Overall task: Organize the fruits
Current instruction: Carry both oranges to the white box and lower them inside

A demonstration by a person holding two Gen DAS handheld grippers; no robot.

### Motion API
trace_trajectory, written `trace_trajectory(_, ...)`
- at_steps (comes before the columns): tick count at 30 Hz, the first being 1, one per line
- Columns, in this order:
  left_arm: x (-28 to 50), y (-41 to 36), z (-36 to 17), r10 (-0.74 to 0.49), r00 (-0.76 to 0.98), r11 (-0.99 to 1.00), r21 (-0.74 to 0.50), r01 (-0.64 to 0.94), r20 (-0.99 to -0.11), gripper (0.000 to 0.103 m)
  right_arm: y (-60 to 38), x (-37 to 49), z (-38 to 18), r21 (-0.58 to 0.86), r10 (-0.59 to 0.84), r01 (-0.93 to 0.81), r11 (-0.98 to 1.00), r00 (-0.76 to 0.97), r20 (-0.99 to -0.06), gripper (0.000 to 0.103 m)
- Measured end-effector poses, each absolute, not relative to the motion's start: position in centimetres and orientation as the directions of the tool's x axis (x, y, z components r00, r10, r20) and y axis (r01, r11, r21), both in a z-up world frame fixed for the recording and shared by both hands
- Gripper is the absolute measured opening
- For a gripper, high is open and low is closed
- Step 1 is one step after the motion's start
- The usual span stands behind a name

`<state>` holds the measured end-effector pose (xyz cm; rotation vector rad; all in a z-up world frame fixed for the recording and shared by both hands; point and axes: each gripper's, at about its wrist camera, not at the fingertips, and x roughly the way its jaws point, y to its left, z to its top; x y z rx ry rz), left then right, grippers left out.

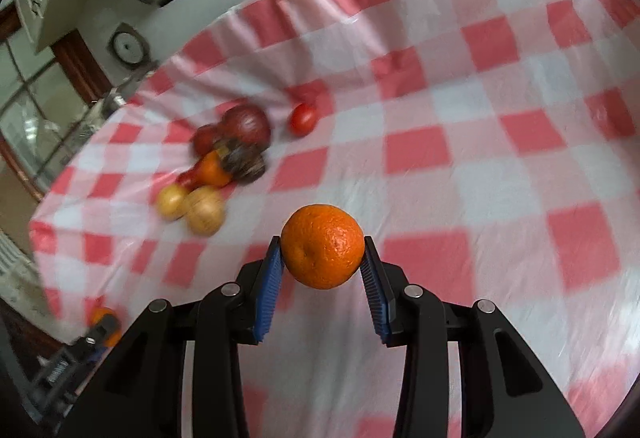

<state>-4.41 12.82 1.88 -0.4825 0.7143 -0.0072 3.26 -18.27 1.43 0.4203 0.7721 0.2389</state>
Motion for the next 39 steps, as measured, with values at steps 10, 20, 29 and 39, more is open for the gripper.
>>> trace_trajectory(10, -13.8, 16.7, 2.2, -0.129, 0.771, 0.896, -0.406, -0.178, -0.624, 0.042, -10.3, -5.7, 2.1, 0.465, 0.503, -0.236, 0.853, 0.607, -0.615, 0.039)
trace_trajectory(20, -20.7, 20.7, 2.6, -0.061, 0.770, 0.906, -0.360, -0.225, -0.635, 0.042, -1.5, -14.4, 2.7, 0.333, 0.585, -0.497, 0.801, 0.534, -0.610, 0.039)
trace_trajectory(29, -27.0, 23.5, 2.4, 0.017, 0.753, 0.922, -0.280, -0.265, -0.658, 0.042, 5.1, -22.3, 2.7, 0.201, 0.660, -0.723, 0.661, 0.431, -0.616, 0.039)
trace_trajectory(39, -34.1, 29.8, -2.4, 0.122, 0.663, 0.855, -0.261, -0.448, -0.739, 0.043, 11.7, -31.1, -0.2, 0.002, 0.666, -0.916, 0.401, 0.289, -0.688, 0.039)
